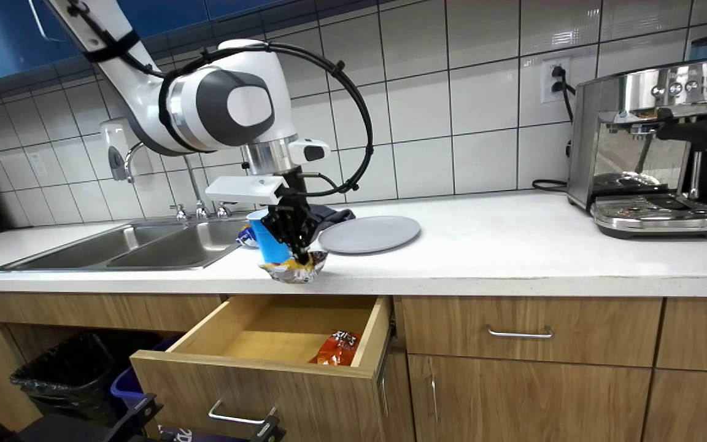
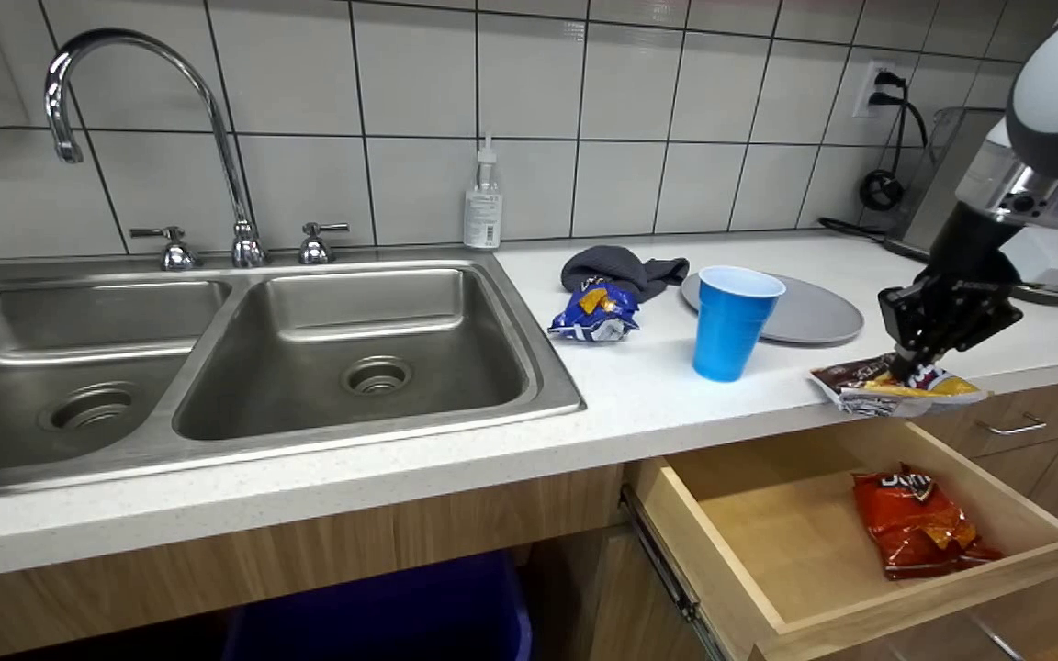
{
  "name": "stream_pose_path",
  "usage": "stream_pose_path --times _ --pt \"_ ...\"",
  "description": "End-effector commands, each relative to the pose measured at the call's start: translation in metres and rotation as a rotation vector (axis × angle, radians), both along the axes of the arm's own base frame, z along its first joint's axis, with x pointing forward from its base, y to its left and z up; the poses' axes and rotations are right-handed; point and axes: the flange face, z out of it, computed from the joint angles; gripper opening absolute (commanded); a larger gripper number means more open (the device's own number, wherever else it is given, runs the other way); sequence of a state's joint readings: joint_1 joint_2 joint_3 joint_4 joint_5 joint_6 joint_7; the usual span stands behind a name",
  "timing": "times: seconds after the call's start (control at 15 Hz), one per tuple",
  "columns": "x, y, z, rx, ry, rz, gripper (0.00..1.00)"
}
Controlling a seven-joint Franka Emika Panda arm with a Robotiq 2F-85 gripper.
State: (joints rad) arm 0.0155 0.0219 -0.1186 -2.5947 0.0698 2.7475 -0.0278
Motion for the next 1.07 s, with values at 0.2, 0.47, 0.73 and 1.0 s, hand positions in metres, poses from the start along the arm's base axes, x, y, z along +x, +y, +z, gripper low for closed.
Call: stream_pose_path --times 0.2,0.47,0.73,1.0 --pt "-0.025 0.005 -0.014 -0.028 0.052 0.182 0.01" --pt "-0.030 0.007 -0.027 -0.040 0.068 0.275 0.01" --pt "-0.035 0.009 -0.044 -0.056 0.092 0.344 0.01" --pt "-0.033 0.012 -0.061 -0.066 0.094 0.382 0.01"
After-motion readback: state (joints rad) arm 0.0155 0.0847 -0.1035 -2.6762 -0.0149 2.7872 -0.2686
